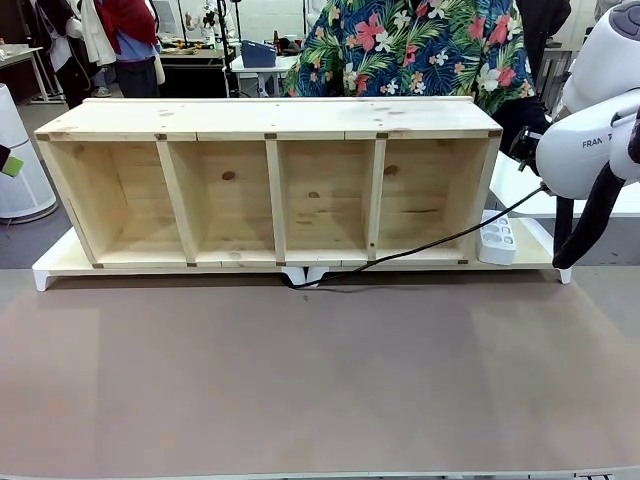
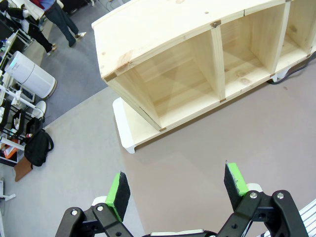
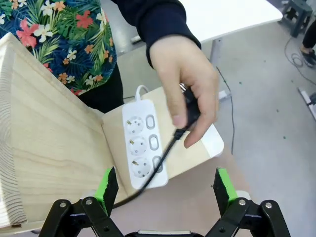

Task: Perform cable management.
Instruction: Release the Power Cable when the human grasps it.

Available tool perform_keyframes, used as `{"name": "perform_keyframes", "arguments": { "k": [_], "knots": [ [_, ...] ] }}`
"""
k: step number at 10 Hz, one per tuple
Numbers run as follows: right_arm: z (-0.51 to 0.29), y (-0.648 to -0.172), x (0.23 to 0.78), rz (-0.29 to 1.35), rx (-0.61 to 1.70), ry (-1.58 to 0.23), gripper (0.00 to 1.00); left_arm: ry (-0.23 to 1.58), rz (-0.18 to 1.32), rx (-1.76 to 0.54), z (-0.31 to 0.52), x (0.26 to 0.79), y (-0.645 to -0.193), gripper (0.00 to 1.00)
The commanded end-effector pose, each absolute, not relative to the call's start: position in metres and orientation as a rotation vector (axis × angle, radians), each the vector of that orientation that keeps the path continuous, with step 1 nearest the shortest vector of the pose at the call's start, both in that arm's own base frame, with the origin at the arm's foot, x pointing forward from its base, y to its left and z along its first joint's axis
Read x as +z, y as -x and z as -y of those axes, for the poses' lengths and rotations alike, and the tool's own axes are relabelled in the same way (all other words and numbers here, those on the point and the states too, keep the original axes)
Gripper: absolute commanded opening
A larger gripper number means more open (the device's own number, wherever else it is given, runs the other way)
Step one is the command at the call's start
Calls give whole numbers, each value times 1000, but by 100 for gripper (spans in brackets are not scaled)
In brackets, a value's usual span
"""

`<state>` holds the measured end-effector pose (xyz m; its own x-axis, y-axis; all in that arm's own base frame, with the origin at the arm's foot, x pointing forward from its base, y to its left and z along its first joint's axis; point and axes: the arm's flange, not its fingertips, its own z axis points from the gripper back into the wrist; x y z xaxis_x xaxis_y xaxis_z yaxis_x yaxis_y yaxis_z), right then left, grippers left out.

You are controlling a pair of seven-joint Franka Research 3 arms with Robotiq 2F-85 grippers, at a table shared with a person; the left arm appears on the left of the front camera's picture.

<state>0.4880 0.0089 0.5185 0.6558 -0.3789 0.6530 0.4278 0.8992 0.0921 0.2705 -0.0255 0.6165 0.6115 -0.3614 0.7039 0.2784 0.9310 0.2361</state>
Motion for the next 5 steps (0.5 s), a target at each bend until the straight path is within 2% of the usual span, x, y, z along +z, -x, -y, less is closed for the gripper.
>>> {"name": "perform_keyframes", "arguments": {
  "k": [1, 5],
  "knots": [
    [-8, -488, 518, 722, -459, 71, 100, -117, 844, -367, 26, 617, -272, 100],
    [-8, -488, 518, 722, -459, 71, 100, -117, 844, -367, 26, 617, -272, 100]
  ]
}}
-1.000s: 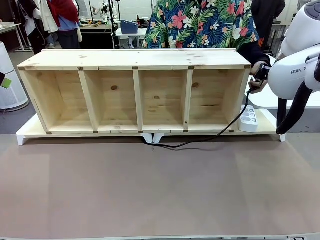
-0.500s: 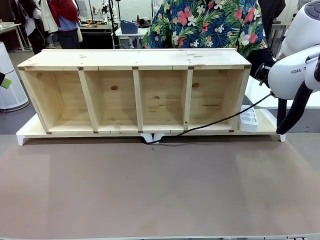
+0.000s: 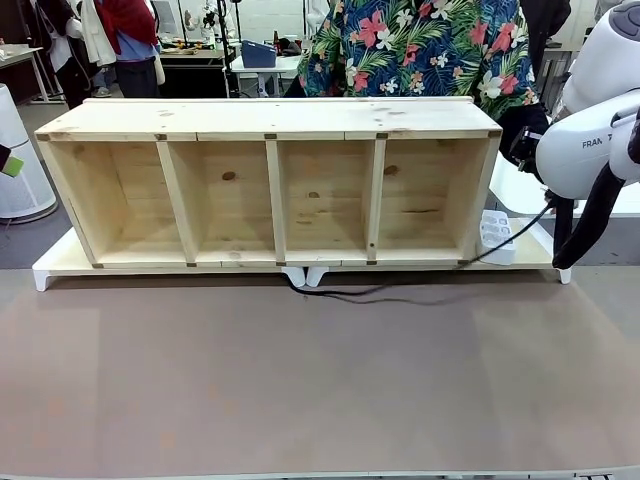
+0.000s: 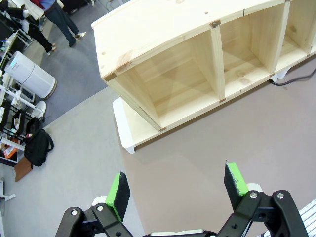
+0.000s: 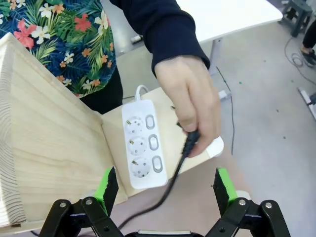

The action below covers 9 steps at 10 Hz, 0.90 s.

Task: Perform cable management.
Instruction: Release the Power Cable when the human grasps it.

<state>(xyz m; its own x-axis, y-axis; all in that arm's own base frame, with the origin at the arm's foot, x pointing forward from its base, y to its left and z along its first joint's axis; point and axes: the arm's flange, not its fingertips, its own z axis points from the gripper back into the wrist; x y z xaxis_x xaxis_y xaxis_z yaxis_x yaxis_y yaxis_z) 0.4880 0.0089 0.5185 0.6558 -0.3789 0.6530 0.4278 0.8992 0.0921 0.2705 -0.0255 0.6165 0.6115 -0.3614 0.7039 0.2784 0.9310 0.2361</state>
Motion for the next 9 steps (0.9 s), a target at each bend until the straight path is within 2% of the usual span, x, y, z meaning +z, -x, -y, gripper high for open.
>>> {"name": "perform_keyframes", "arguments": {
  "k": [1, 9],
  "knots": [
    [-8, -488, 518, 722, -459, 71, 100, -117, 844, -367, 26, 617, -272, 100],
    [-8, -488, 518, 722, -459, 71, 100, -117, 844, -367, 26, 617, -272, 100]
  ]
}}
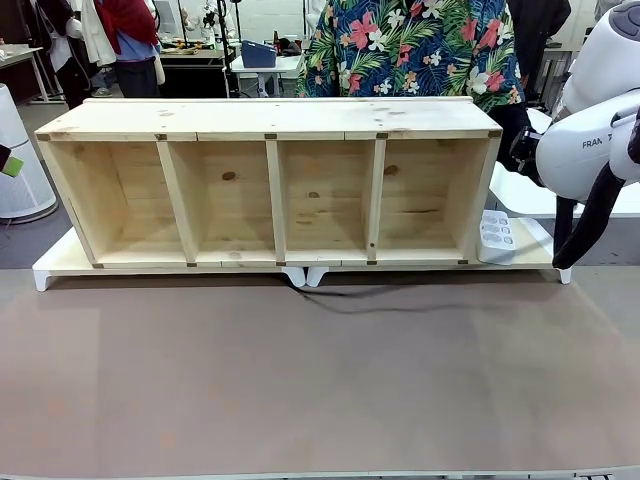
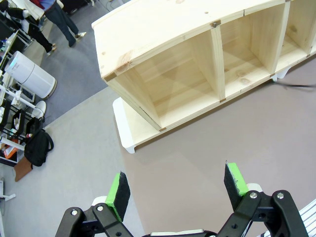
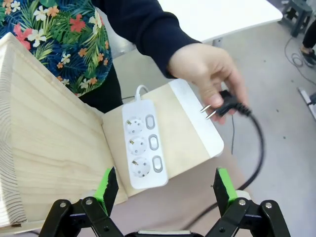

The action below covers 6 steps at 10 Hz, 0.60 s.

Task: Perform cable management.
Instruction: Release the Power Cable when the human grasps it.

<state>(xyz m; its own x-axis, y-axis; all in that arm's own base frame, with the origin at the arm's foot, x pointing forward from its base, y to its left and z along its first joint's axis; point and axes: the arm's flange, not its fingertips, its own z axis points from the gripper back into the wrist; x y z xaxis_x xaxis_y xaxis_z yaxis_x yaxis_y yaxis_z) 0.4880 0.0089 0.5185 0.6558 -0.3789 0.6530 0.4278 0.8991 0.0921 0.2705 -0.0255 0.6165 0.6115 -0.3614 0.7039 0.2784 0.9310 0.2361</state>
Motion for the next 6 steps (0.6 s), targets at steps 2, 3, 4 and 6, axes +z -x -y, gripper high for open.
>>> {"name": "perform_keyframes", "arguments": {
  "k": [2, 3, 4, 6],
  "knots": [
    [-8, -488, 518, 722, -459, 71, 100, -117, 844, -367, 26, 617, -272, 100],
    [-8, -488, 518, 722, -459, 71, 100, -117, 844, -367, 26, 617, -272, 100],
    [-8, -488, 518, 722, -459, 71, 100, -117, 844, -367, 26, 617, -272, 100],
    [-8, -488, 518, 722, -459, 71, 100, -117, 844, -367, 26, 617, -272, 100]
  ]
}}
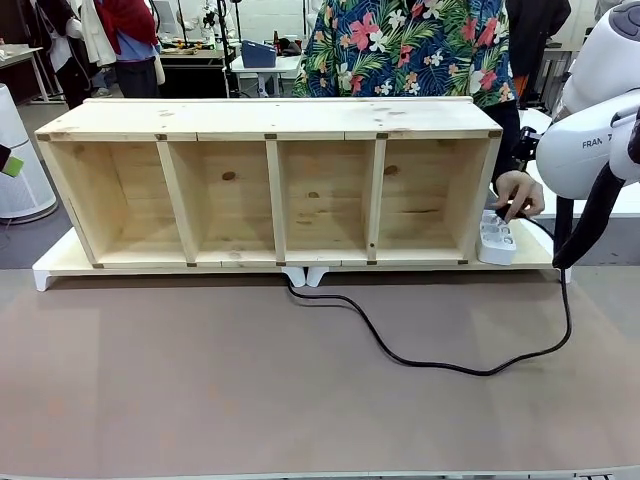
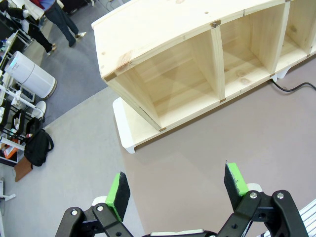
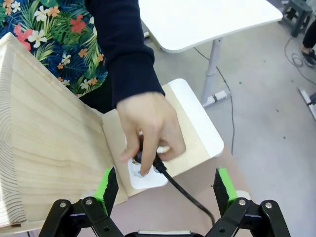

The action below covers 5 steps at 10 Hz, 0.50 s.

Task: Perform cable management.
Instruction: Release the Power Cable when the human grasps it.

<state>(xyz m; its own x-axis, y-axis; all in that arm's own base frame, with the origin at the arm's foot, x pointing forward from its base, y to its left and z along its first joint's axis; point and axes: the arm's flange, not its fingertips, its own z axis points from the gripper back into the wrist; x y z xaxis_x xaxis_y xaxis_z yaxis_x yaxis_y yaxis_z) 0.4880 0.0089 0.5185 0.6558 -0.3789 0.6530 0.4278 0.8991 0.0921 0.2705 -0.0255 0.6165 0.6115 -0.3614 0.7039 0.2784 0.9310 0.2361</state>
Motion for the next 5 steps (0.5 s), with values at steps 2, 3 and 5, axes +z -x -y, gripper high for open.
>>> {"name": "perform_keyframes", "arguments": {
  "k": [2, 3, 5],
  "knots": [
    [-8, -488, 518, 722, -459, 71, 100, -117, 844, -367, 26, 617, -272, 100],
    [-8, -488, 518, 722, -459, 71, 100, -117, 844, -367, 26, 617, -272, 100],
    [-8, -488, 518, 722, -459, 71, 100, -117, 844, -367, 26, 617, -272, 100]
  ]
}}
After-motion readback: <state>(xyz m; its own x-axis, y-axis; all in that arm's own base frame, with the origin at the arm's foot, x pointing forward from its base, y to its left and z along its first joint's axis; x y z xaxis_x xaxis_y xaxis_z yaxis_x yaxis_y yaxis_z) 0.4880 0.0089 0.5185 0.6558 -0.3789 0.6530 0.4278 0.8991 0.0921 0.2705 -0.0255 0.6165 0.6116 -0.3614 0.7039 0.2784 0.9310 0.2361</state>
